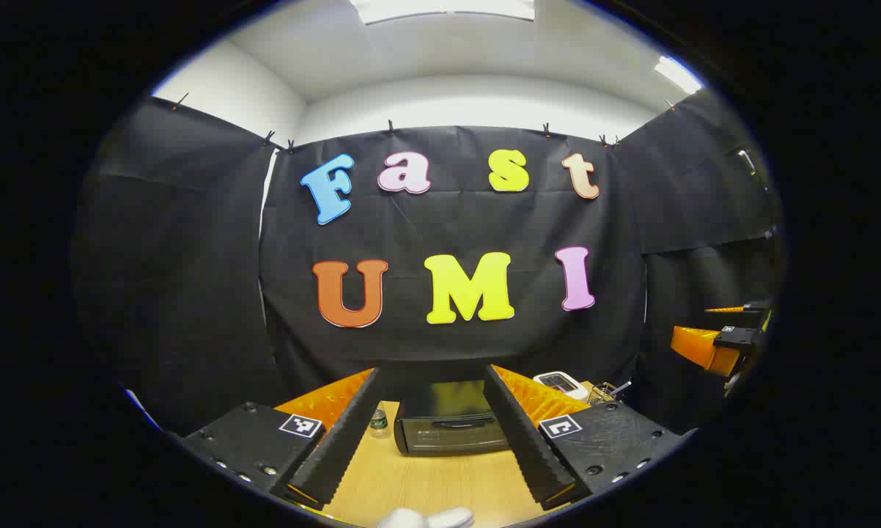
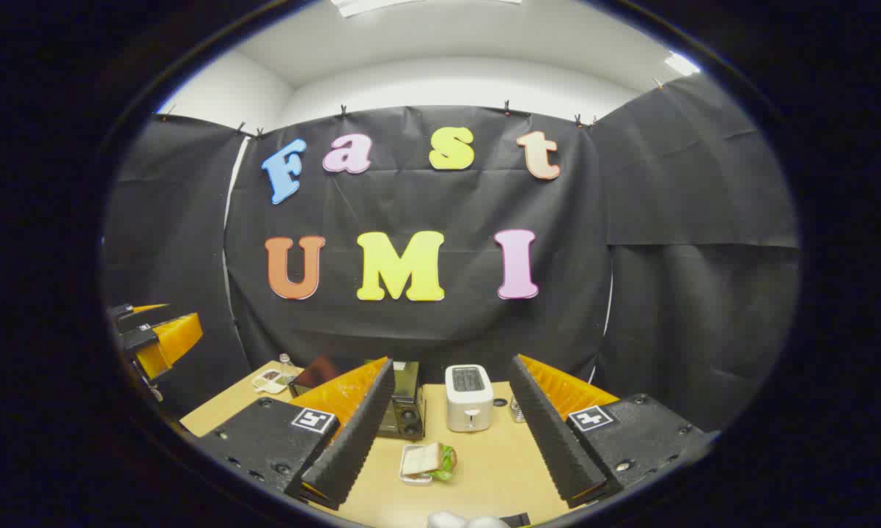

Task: Open the electric oven with the left hand, put the food in, and close the electric oven.

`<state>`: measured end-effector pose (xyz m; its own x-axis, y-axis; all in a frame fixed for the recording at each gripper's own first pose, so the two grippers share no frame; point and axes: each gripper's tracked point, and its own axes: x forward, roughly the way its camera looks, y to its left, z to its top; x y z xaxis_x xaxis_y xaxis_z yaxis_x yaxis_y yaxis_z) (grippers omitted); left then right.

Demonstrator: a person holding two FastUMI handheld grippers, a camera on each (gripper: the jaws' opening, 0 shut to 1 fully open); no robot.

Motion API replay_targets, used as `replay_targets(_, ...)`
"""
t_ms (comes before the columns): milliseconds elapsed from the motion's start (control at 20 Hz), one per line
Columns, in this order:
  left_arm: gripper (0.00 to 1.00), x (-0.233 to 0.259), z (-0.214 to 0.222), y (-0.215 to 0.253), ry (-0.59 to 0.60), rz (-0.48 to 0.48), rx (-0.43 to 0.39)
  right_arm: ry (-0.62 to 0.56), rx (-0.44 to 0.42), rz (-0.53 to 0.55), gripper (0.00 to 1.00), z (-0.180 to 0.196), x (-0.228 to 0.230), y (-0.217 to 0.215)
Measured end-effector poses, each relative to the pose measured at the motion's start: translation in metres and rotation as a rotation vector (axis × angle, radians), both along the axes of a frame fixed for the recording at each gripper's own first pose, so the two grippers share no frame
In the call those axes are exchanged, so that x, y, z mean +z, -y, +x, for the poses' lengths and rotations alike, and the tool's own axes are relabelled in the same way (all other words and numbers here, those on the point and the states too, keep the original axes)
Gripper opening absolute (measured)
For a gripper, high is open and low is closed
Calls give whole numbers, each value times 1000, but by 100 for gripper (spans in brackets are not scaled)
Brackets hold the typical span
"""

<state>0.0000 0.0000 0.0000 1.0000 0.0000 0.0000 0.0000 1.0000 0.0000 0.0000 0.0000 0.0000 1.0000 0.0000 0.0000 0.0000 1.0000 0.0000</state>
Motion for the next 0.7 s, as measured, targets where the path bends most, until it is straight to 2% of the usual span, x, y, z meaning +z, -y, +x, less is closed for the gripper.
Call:
replay_targets(200,92,-3,-1,-1,-16,-20,-2,7,-2,-6,100,2,3,1)
replay_targets(250,92,-3,1,-3,-15,-19,3,8,-5,-11,90,1,3,3)
replay_targets(300,92,-3,3,-5,-17,-17,11,8,-3,-16,100,2,3,3)
replay_targets(400,92,-4,3,-7,-21,-23,17,5,0,-16,100,4,3,1)
replay_targets(450,92,-5,5,-8,-23,-26,21,5,3,-15,91,5,2,1)
replay_targets(500,92,-7,6,-9,-27,-24,24,3,4,-15,100,6,2,1)
replay_targets(700,92,-9,14,-13,-26,-14,34,0,6,-16,100,11,-1,1)
